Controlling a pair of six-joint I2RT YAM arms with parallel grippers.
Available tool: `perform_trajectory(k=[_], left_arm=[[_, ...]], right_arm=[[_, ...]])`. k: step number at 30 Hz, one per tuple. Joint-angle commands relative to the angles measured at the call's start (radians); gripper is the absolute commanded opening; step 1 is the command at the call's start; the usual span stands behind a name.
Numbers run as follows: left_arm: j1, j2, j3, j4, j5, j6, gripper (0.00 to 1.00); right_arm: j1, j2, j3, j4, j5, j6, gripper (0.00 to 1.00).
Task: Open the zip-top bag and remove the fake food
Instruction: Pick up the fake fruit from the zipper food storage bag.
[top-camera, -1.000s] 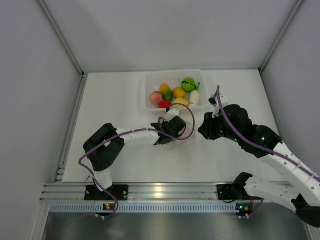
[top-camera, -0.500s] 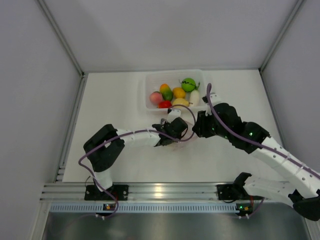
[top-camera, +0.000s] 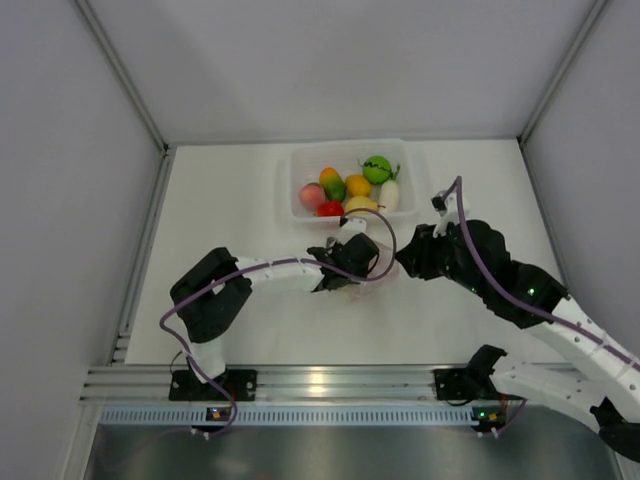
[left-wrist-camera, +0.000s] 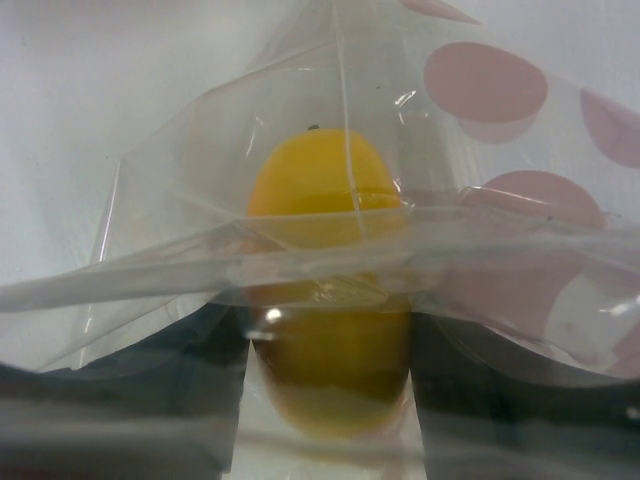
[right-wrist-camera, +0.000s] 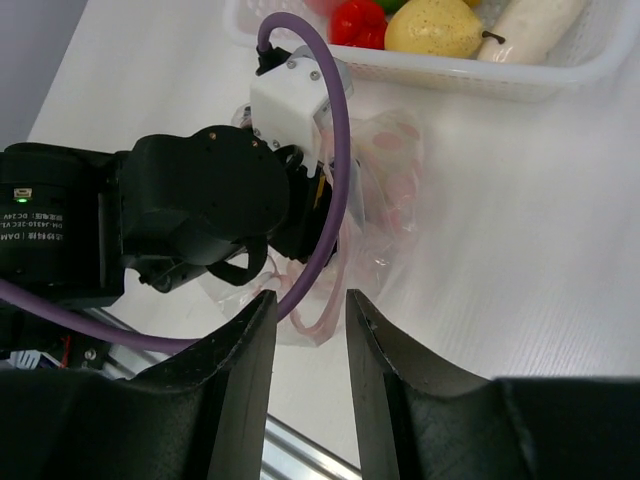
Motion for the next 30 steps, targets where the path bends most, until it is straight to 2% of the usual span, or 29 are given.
perform_trajectory(k=[1, 7, 13, 26, 30], left_arm=[[-0.006, 0.033, 0.023, -0.010, 0.042, -0.020, 0.00], [-0.006, 0.027, 0.034, -0.011, 0.039, -0.027, 0.00], [-0.006, 0.035, 0.048, -0.008, 0.042, -0.033, 0.00], [-0.006, 0.049, 0.073, -0.008, 0.054, -0.046, 0.00], [-0.009, 0.044, 0.080, -0.010, 0.048, -0.047, 0.00]], right_arm=[[0.008, 0.017, 0.017, 0.019, 0.034, 0.005, 0.35], [0.008, 0.013, -0.002, 0.010, 0.125, 0.036, 0.34], [0.010, 0.051, -0.009, -0.003, 0.087, 0.042, 0.33], [0.010, -0.015, -0.049, 0.023, 0.087, 0.062, 0.33], [0.011, 0.036, -0.043, 0.014, 0.076, 0.056, 0.33]])
